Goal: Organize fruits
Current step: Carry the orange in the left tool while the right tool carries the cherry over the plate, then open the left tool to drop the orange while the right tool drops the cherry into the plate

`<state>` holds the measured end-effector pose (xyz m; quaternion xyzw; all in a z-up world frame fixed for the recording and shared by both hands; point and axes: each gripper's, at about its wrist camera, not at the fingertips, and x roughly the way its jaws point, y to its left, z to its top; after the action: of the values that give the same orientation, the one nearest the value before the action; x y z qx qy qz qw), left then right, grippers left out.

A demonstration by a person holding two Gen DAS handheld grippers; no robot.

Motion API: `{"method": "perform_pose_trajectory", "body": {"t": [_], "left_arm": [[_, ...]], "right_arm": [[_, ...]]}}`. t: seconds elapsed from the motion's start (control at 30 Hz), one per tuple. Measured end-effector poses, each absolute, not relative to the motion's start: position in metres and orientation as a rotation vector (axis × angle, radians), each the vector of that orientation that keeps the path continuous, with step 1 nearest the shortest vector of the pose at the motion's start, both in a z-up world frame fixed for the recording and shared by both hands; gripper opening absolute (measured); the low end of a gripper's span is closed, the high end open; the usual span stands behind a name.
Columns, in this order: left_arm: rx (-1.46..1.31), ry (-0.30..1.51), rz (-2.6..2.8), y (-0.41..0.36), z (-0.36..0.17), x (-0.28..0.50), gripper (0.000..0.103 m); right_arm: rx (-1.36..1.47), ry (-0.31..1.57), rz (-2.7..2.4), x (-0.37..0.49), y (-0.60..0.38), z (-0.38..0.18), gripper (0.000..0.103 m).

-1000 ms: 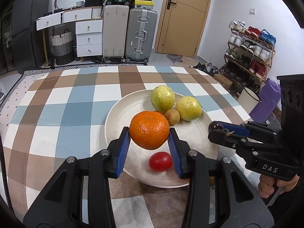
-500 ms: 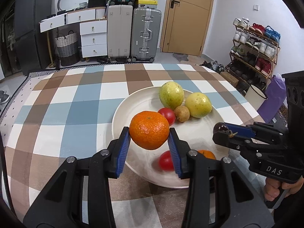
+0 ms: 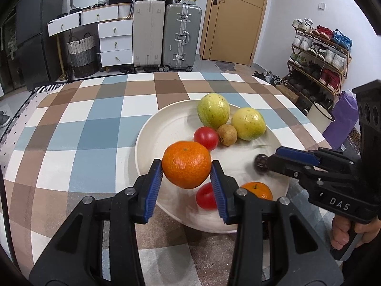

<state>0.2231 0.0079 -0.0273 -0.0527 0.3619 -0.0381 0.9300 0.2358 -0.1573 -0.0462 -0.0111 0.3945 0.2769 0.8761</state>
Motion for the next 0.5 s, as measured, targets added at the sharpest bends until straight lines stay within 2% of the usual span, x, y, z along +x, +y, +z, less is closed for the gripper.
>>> {"method": "perform_pose_trajectory", "body": {"t": [0.07, 0.13, 0.2, 0.27, 0.33, 0.4, 0.5], "left_arm": [[-0.106, 0.721, -0.076, 0.008, -0.024, 0.220, 0.040], [-0.112, 0.711, -0.080, 0.009, -0.020, 0.217, 0.047], [-0.109, 0.698, -0.066, 0.011, -0.017, 0.214, 0.069], [-0.106, 0.687, -0.050, 0.012, -0.015, 0.210, 0.083], [-0.112, 0.682, -0.042, 0.014, -0.013, 0.207, 0.085], [-0.116, 0.686, -0.044, 0.015, -0.010, 0.205, 0.088], [-0.109, 0.676, -0.038, 0.015, -0.007, 0.199, 0.102]], "right_arm": [[-0.019, 0.796, 0.579, 0.234, -0.159, -0.042, 0.035], [-0.034, 0.769, 0.557, 0.232, -0.162, -0.037, 0.047], [-0.035, 0.762, 0.545, 0.231, -0.166, -0.035, 0.051], [-0.030, 0.763, 0.542, 0.230, -0.171, -0.033, 0.057], [-0.041, 0.766, 0.531, 0.228, -0.175, -0.033, 0.077], [-0.042, 0.753, 0.528, 0.226, -0.179, -0.031, 0.084], [-0.031, 0.752, 0.538, 0.225, -0.186, -0.027, 0.098]]}}
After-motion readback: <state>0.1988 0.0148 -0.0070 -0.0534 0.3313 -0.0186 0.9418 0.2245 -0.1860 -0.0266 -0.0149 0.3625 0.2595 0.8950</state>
